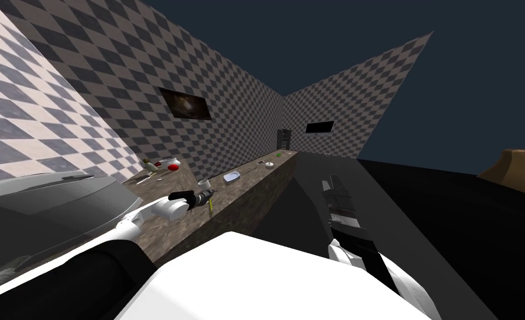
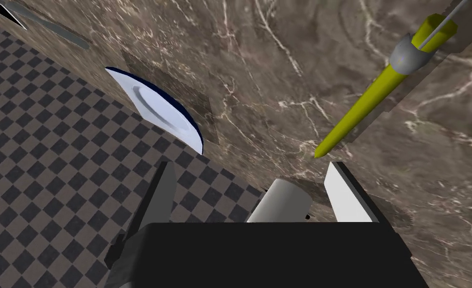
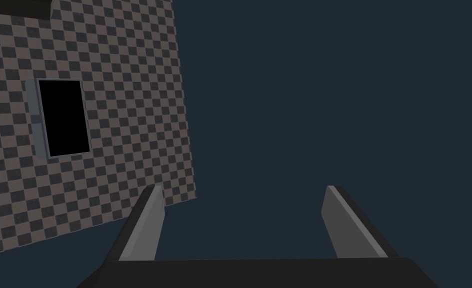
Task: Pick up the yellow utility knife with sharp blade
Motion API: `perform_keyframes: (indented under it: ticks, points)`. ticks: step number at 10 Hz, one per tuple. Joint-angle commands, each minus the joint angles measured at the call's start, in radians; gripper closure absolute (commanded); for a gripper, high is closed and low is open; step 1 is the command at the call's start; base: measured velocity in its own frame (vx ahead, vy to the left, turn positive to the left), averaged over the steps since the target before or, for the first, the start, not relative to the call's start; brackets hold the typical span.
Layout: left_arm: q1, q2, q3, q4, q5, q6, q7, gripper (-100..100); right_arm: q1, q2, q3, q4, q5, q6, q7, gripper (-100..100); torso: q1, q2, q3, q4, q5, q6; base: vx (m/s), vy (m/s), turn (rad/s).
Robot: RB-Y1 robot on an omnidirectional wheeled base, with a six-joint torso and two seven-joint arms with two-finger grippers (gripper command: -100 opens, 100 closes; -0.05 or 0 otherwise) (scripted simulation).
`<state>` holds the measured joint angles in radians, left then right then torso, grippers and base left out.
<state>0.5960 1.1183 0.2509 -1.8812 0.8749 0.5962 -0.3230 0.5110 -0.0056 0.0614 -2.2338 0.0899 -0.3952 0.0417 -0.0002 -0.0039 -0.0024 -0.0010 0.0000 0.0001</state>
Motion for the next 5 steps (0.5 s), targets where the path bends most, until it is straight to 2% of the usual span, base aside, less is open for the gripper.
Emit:
perform_keyframes:
  ticks: [1,2,3,5]
  points:
    - [0.005,0.011,-0.003,0.006,0.004,0.041,-0.011,-100,0.0,0.0,0.0,0.0,0.0,0.0,0.0,0,0.0,0.0,0.0,0.0,0.0,0.0,0.051,-0.004,-0.053]
    - [0.018,0.035,-0.011,0.025,0.019,0.074,-0.033,-100,0.0,0.0,0.0,0.0,0.0,0.0,0.0,0,0.0,0.0,0.0,0.0,0.0,0.0,0.062,-0.007,-0.081]
    - [0.018,0.035,-0.011,0.025,0.019,0.088,-0.033,-100,0.0,0.0,0.0,0.0,0.0,0.0,0.0,0,0.0,0.0,0.0,0.0,0.0,0.0,0.054,-0.01,-0.048]
    - [0.043,0.079,-0.027,0.059,0.045,0.16,-0.074,-100,0.0,0.0,0.0,0.0,0.0,0.0,0.0,0,0.0,0.0,0.0,0.0,0.0,0.0,0.077,-0.002,-0.091]
